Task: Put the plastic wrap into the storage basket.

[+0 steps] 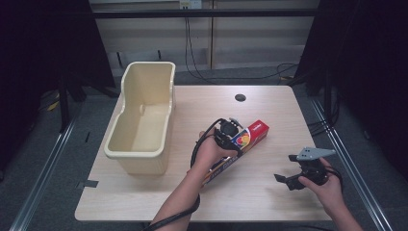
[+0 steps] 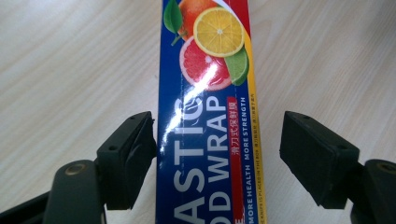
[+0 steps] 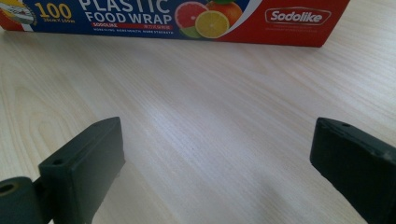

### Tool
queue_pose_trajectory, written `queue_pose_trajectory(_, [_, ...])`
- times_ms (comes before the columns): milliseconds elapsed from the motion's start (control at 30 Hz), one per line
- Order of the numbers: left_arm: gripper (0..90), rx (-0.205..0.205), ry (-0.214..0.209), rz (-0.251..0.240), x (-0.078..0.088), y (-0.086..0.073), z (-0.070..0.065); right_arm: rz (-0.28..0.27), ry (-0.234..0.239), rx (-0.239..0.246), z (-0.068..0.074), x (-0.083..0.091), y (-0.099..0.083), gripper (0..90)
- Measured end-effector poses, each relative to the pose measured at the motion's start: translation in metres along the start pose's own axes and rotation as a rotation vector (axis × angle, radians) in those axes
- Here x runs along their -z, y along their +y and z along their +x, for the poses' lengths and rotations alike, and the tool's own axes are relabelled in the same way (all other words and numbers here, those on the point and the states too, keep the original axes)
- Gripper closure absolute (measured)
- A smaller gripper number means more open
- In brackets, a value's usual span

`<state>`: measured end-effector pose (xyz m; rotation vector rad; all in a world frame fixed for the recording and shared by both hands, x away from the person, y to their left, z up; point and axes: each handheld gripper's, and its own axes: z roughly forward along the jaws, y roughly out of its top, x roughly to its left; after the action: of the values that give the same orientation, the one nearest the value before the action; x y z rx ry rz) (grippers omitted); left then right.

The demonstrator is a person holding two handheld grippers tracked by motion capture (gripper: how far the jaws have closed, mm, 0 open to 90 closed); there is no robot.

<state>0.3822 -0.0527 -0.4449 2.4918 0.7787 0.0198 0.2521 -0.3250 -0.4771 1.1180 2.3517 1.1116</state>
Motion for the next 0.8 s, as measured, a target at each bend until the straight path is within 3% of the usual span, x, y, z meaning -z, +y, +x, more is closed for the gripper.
queue_pose_trajectory(133, [27.0,0.014,0.001,0.027,-0.008,0.001,0.002,0.0,0.0,0.001,0.0,0.0,0.0,2.7])
queue_pose_trajectory(333, [30.5,0.001,0.007,0.072,-0.013,0.005,0.002,0.001,-0.001,0.002,0.0,0.0,0.0,2.7])
queue_pose_trajectory(467, [32.1,0.01,0.004,0.08,-0.014,0.007,0.004,0.0,-0.002,0.002,0.0,0.0,0.0,2.7])
queue_pose_trajectory(600, [30.5,0.046,-0.002,0.072,-0.017,0.008,0.003,0.002,-0.003,0.004,0.0,0.0,0.0,2.8])
queue_pose_trajectory(800, [31.3,0.04,0.002,0.101,-0.021,0.009,0.003,0.002,0.001,0.008,0.0,0.0,0.0,2.9])
